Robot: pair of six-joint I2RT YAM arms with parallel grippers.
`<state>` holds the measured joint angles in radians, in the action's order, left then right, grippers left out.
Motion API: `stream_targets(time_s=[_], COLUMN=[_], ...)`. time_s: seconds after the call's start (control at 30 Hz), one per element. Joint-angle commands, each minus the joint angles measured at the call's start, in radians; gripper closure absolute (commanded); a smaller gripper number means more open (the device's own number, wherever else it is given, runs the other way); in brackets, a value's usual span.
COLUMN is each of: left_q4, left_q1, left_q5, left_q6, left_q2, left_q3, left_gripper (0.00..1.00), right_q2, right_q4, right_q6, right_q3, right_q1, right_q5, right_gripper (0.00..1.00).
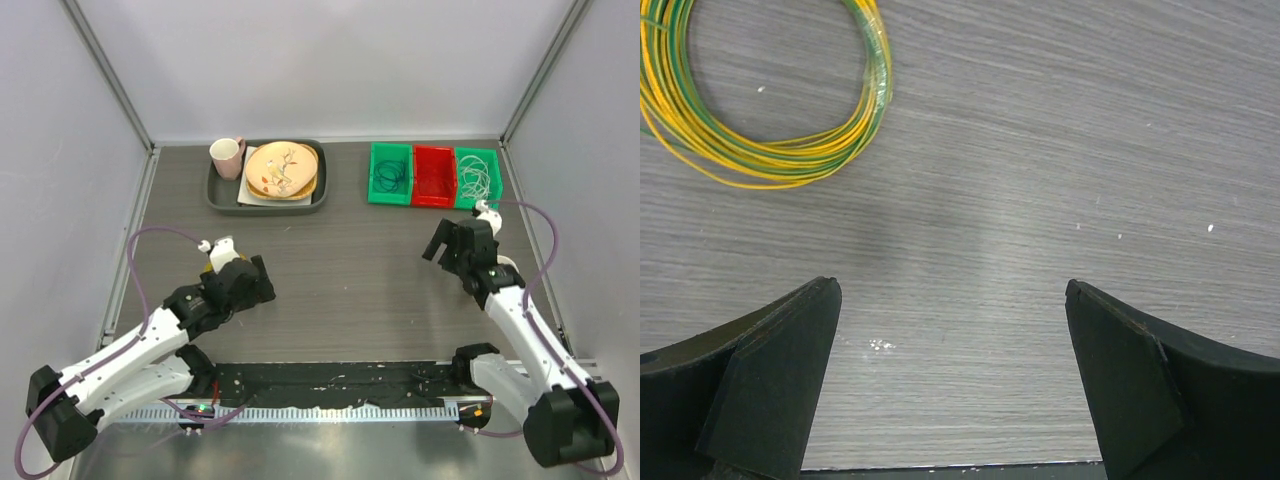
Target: Untangle the cables
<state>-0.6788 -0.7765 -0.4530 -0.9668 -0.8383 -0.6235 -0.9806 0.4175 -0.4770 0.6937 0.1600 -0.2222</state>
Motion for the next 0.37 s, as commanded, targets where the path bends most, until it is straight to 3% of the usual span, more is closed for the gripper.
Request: stream_targets(time_s=[0.0,0.17,0.33], left_q4=[-0.021,-0.001,-0.021], left_q1=[0.003,0.005,0.005], left_q5=[-0.036,-0.024,-0.023], left_q6=[-0.021,-0.033,-0.062], left_q2=[0.042,0.070,0.094], left_q3=[0.041,0.070,0.087], left_gripper=[0.00,0.00,0.00], right_q2=[0.166,0.315,0.329], right_q4=[-0.065,-0.091,-0.091], right_q6=[-0.035,-0.035,-0.035], right_q3=[-0.098,-0.183,-0.181], right_q1=[-0.001,0.000,0.000], right_q5=[0.007,0.044,0.034], right_gripper=[0.04,0.04,0.03])
